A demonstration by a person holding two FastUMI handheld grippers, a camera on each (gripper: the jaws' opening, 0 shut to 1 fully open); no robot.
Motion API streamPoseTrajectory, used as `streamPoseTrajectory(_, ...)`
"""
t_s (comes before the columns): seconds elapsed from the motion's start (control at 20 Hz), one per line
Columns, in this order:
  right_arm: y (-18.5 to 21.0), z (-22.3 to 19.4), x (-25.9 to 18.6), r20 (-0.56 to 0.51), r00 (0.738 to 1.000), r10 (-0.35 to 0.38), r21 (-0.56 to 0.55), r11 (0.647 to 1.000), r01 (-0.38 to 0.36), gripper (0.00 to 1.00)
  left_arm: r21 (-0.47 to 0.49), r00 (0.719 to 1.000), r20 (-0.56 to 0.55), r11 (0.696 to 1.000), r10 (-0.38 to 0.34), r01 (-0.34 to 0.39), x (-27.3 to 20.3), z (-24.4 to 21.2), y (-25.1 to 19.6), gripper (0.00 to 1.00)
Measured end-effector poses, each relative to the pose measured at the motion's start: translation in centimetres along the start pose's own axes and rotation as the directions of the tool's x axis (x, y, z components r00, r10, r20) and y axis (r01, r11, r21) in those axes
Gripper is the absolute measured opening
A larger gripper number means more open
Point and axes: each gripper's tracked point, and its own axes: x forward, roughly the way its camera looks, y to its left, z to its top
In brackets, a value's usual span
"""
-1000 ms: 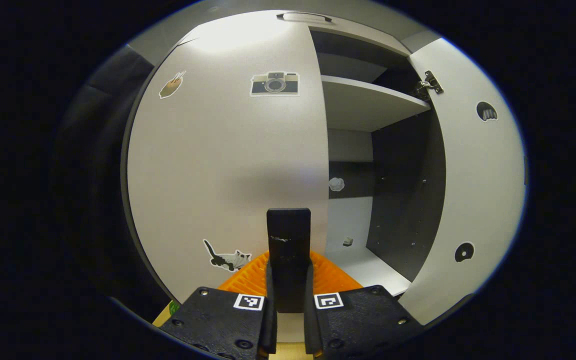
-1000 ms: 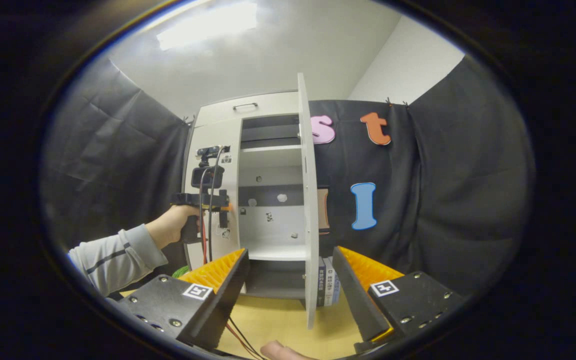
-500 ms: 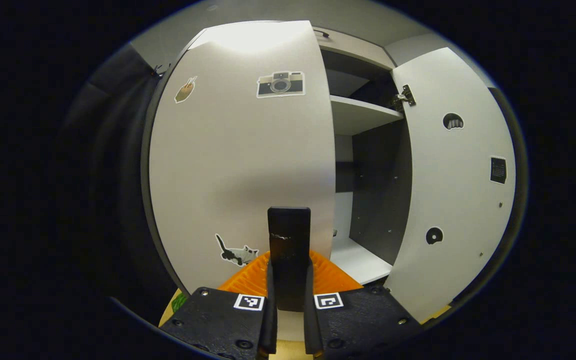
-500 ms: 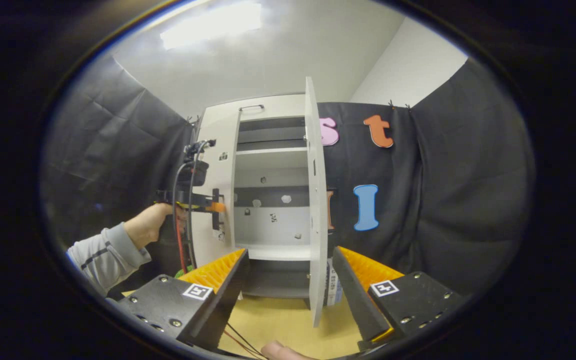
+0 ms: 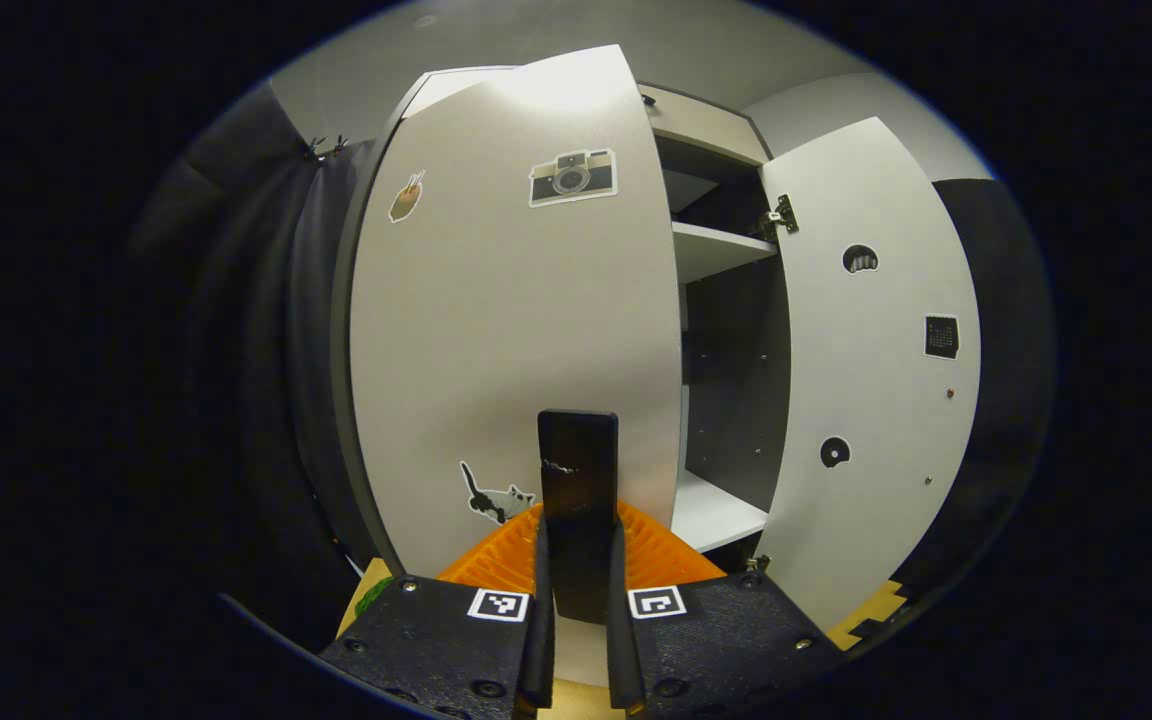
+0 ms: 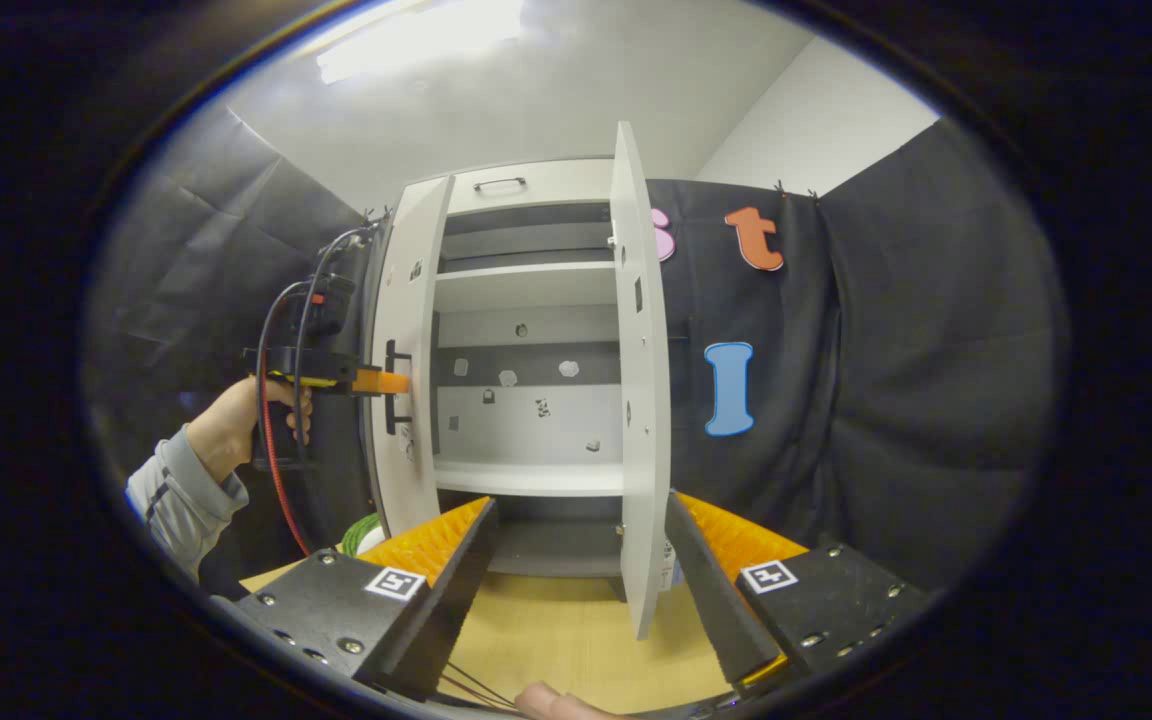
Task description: Open the right door of the double-door shoe cabinet with the right hand, and open the left door with the left hand.
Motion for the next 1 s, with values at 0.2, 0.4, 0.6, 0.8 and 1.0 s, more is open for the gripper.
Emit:
streamPoseTrajectory(0.2, 0.3, -0.2, 0.1, 0.003, 1.000, 0.008, -0.002, 1.000, -0.008, 0.99, 0.013, 1.000, 0.010, 1.000, 0.003, -0.003, -2.2, 0.0, 1.4, 0.22)
streamPoseTrajectory(0.4, 1.0, -0.1, 0.2, 0.010, 1.000, 0.020, 0.005, 1.000, -0.020, 0.99, 0.028, 1.000, 0.012, 0.999, 0.022, -0.022, -4.7, -0.1, 3.5, 0.22)
streamPoseTrajectory(0.6, 1.9, -0.4, 0.4, 0.008, 0.999, 0.031, 0.017, 0.999, -0.031, 0.99, 0.041, 0.998, 0.022, 0.998, 0.056, -0.057, -6.9, -0.1, 5.9, 0.21)
streamPoseTrajectory(0.8, 2.8, -0.8, 1.1, 0.001, 0.999, 0.045, 0.023, 0.999, -0.045, 0.99, 0.048, 0.996, 0.025, 0.995, 0.083, -0.084, -8.5, -0.1, 9.0, 0.14)
streamPoseTrajectory(1.0, 4.0, -1.3, 1.7, -0.008, 0.998, 0.060, 0.029, 0.998, -0.059, 0.99, 0.071, 0.991, 0.028, 0.989, 0.129, -0.130, -9.6, -0.2, 11.9, 0.08)
